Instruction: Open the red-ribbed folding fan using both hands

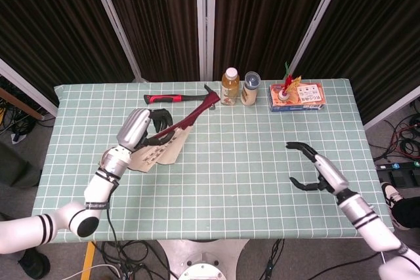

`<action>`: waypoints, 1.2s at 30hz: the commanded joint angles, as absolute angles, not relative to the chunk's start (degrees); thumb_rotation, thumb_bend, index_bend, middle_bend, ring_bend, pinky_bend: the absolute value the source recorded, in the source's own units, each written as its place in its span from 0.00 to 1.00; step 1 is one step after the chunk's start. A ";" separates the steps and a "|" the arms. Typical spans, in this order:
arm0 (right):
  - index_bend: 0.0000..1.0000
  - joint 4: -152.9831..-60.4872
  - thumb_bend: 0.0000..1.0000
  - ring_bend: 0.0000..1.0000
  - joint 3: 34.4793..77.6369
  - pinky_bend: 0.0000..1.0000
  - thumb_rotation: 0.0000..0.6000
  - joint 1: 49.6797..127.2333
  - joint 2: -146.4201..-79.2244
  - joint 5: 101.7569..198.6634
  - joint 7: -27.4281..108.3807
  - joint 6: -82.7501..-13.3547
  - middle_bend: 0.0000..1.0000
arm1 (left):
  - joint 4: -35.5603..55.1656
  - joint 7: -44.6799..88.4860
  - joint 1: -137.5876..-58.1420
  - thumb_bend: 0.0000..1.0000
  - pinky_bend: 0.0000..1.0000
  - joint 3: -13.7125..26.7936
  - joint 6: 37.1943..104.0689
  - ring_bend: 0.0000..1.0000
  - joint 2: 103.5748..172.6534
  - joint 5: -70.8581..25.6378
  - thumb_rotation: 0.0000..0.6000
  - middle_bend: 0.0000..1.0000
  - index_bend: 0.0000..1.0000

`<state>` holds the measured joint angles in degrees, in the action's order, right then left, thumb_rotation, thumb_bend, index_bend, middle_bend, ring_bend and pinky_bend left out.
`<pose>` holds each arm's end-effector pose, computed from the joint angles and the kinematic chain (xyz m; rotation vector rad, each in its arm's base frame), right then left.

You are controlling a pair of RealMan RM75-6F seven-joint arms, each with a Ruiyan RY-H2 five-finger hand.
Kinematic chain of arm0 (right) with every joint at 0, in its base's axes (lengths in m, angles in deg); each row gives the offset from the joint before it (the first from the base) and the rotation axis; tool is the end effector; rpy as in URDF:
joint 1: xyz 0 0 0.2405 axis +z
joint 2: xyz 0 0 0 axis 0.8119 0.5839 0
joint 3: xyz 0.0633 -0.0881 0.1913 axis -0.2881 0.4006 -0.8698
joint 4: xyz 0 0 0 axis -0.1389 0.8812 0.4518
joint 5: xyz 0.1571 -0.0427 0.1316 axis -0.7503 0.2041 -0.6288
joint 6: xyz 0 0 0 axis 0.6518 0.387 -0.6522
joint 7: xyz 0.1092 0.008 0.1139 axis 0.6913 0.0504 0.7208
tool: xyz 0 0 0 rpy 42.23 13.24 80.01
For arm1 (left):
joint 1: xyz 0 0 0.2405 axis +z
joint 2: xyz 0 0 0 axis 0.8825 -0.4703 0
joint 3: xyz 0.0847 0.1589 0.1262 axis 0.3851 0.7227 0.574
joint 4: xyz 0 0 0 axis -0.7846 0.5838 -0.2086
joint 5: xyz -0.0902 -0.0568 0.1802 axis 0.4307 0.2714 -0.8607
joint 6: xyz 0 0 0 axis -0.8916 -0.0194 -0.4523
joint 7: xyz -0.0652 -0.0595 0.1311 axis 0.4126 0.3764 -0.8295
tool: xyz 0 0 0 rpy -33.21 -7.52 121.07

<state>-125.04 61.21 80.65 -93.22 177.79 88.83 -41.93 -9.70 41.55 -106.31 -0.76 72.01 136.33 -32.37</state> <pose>-0.2055 -0.2798 0.0808 1.5154 -1.7495 1.3338 -0.0630 0.3482 0.0521 -1.5469 -1.3345 -1.6468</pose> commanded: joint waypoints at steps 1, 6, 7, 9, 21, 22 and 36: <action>0.17 -124.26 0.28 0.02 57.94 0.05 1.00 86.44 -97.11 174.54 94.93 -36.03 0.18 | -11.12 45.94 -104.44 0.34 0.60 -2.13 74.00 0.69 135.97 -34.85 1.00 0.72 0.58; 0.18 -122.00 0.29 0.02 55.97 0.05 1.00 91.92 -100.23 173.74 100.48 -30.77 0.18 | -12.89 48.89 -103.67 0.34 0.60 -3.17 75.53 0.69 135.42 -37.00 1.00 0.72 0.58; 0.18 -121.51 0.29 0.02 55.56 0.05 1.00 93.02 -101.02 173.64 101.63 -29.95 0.19 | -13.35 49.24 -103.62 0.34 0.60 -3.32 75.58 0.69 135.23 -37.37 1.00 0.72 0.58; 0.19 -121.10 0.29 0.02 55.05 0.05 1.00 94.61 -101.94 173.63 102.89 -28.81 0.19 | -14.02 49.53 -103.56 0.34 0.60 -3.55 75.80 0.69 135.11 -37.90 1.00 0.72 0.58; 0.23 -121.94 0.29 0.02 53.08 0.05 1.00 100.77 -105.48 173.59 108.21 -26.95 0.22 | -16.03 46.04 -104.56 0.34 0.59 -4.68 77.21 0.69 136.42 -40.67 1.00 0.72 0.58; 0.23 -121.94 0.29 0.03 52.89 0.05 1.00 101.21 -105.80 173.18 107.90 -26.79 0.22 | -16.16 45.74 -104.76 0.34 0.59 -4.86 77.20 0.69 136.62 -40.76 1.00 0.72 0.58; 0.33 -123.67 0.29 0.09 50.37 0.05 1.00 104.75 -108.57 168.08 104.69 -25.33 0.28 | -18.40 43.47 -106.32 0.34 0.59 -5.84 76.56 0.69 137.62 -41.18 1.00 0.72 0.58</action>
<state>-123.45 50.59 104.55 -108.36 168.37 104.94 -25.44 -18.37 43.50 -106.29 -5.82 76.59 137.59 -41.19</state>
